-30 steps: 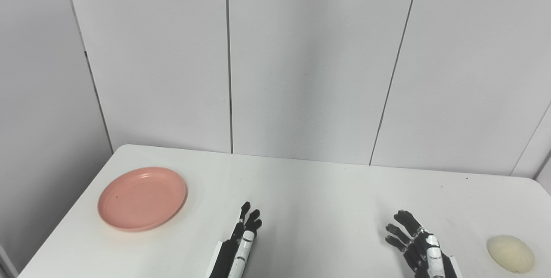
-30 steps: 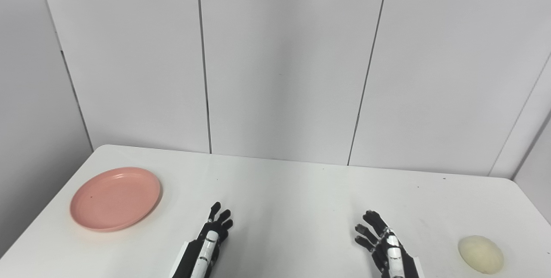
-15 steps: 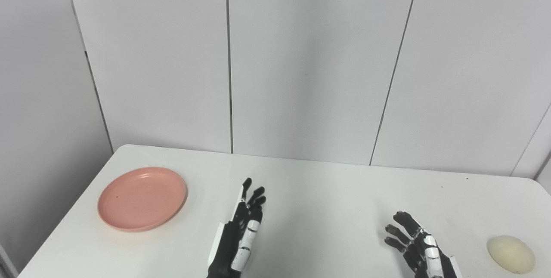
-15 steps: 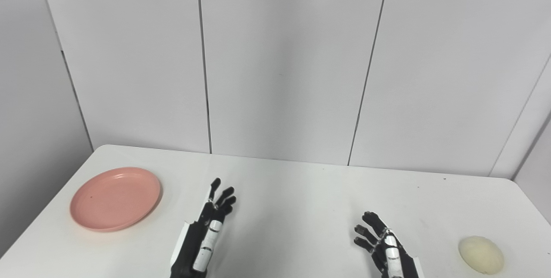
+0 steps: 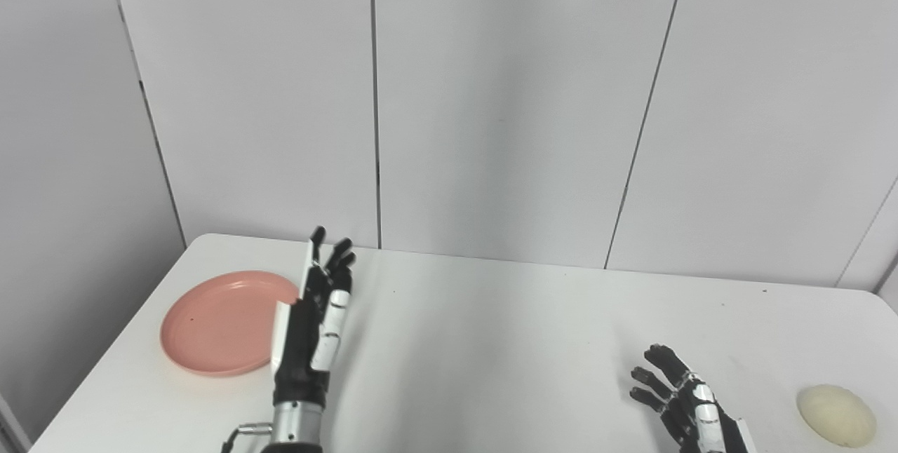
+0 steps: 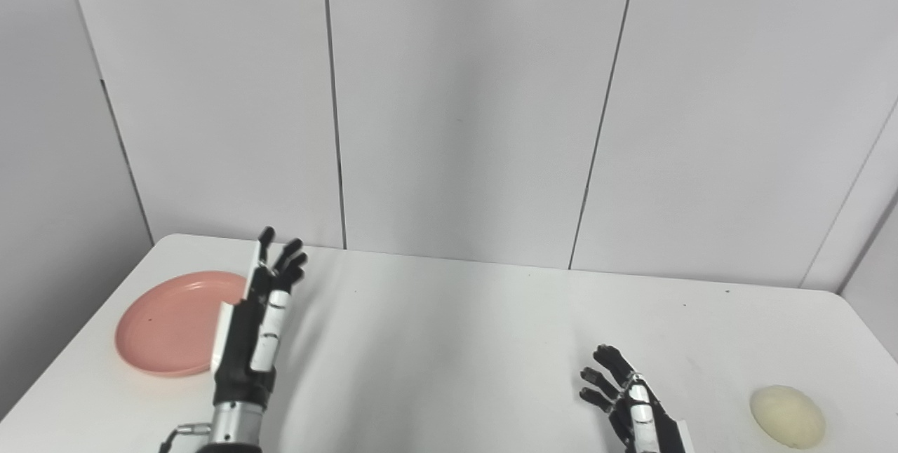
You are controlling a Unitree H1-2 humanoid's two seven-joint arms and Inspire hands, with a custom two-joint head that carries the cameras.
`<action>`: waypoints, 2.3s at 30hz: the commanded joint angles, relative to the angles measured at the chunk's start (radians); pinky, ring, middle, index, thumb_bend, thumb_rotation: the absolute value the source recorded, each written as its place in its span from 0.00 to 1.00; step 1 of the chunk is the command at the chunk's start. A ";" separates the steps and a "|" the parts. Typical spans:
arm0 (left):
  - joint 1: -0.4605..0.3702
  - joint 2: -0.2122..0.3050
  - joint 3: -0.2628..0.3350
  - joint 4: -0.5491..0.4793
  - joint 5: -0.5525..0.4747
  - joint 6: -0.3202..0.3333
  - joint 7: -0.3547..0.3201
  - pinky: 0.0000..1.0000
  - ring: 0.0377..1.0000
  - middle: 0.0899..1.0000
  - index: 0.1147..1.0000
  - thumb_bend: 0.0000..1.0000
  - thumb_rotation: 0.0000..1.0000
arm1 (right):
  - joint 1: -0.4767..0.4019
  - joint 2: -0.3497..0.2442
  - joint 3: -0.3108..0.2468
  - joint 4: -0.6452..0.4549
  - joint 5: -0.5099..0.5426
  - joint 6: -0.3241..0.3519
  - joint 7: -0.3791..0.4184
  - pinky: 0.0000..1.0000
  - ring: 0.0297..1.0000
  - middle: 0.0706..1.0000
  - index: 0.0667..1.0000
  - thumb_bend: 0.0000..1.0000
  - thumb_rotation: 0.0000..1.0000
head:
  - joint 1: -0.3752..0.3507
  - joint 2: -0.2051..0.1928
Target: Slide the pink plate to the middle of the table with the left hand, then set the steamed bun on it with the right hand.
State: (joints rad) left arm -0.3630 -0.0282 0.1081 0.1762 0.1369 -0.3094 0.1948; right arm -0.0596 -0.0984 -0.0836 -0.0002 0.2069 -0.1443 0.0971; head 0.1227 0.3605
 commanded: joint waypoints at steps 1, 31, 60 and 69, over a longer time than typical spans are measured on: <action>-0.067 0.036 0.022 0.007 -0.006 -0.049 0.027 0.95 0.91 0.92 1.00 0.61 0.94 | 0.057 0.010 -0.003 0.070 0.002 -0.007 0.005 0.74 0.77 0.83 0.78 0.56 0.93 | 0.001 0.000; -0.209 0.374 0.271 0.489 -0.272 -0.157 0.040 1.00 0.96 0.94 0.86 0.87 0.88 | 0.056 0.008 0.000 0.072 -0.030 -0.021 0.001 0.72 0.75 0.83 0.75 0.55 0.95 | 0.001 0.004; -0.274 0.395 0.406 0.745 -0.699 0.000 -0.288 1.00 0.95 0.94 0.90 0.79 0.86 | 0.070 0.017 0.002 0.031 -0.040 -0.005 -0.008 0.72 0.75 0.83 0.72 0.54 0.96 | -0.007 0.031; -0.249 0.372 0.385 0.669 -0.678 0.075 -0.256 1.00 0.96 0.96 0.91 0.77 0.90 | 0.076 0.023 0.004 0.013 -0.051 0.003 -0.015 0.70 0.73 0.82 0.70 0.55 0.94 | -0.018 0.042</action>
State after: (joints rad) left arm -0.5949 0.3341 0.5017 0.8636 -0.5579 -0.2472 -0.0663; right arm -0.0451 -0.0922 -0.0814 -0.0210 0.1558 -0.1445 0.0918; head 0.1058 0.4004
